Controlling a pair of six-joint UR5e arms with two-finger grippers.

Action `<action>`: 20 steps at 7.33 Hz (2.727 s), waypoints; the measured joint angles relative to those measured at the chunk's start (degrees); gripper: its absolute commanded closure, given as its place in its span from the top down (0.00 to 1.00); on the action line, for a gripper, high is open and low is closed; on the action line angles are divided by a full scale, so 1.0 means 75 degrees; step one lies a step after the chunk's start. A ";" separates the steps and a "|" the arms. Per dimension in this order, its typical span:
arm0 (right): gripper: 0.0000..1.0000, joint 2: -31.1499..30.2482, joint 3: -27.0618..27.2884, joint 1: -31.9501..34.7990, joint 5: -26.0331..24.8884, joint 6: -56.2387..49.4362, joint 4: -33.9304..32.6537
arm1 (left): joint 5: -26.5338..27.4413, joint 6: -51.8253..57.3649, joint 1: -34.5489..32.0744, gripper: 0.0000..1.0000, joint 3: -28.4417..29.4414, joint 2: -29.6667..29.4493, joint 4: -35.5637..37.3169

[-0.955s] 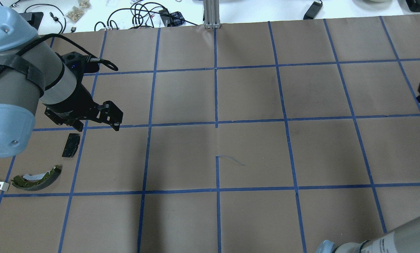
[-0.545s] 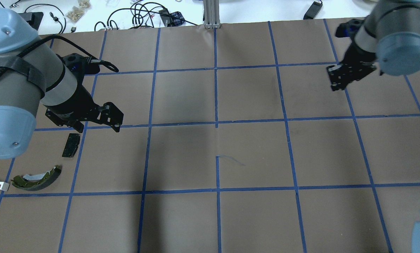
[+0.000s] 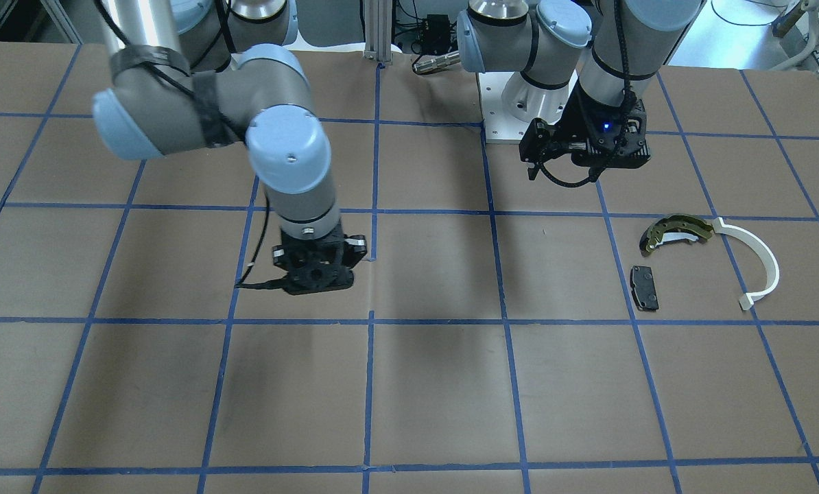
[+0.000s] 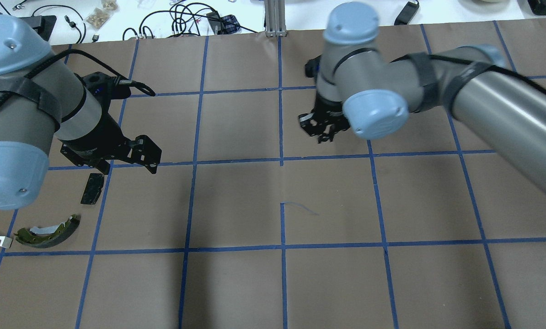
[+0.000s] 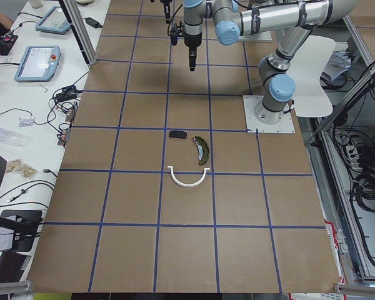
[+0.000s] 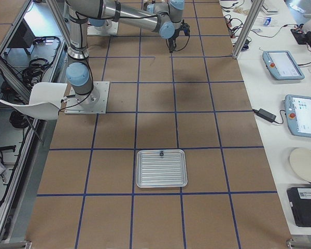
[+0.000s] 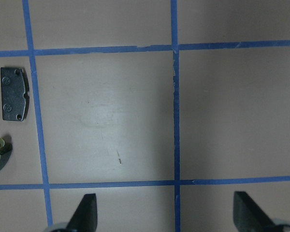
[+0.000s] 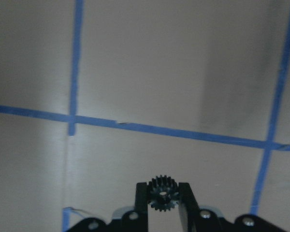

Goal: Place bearing gear from tray to pile

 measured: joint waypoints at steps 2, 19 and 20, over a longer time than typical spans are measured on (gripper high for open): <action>0.83 0.0683 0.0042 0.1102 0.0108 0.0758 -0.0809 | -0.0004 0.0008 -0.0001 1.00 0.0004 -0.0005 0.0130; 1.00 0.0237 0.0278 -0.9410 -0.0638 -1.7048 -0.0534 | -0.0317 -0.1191 -0.2551 1.00 -0.0512 -0.2839 0.3169; 1.00 0.0620 0.0284 -0.9571 -0.0609 -1.7823 -0.0880 | -0.0319 -0.1212 -0.2615 1.00 -0.0505 -0.3140 0.3419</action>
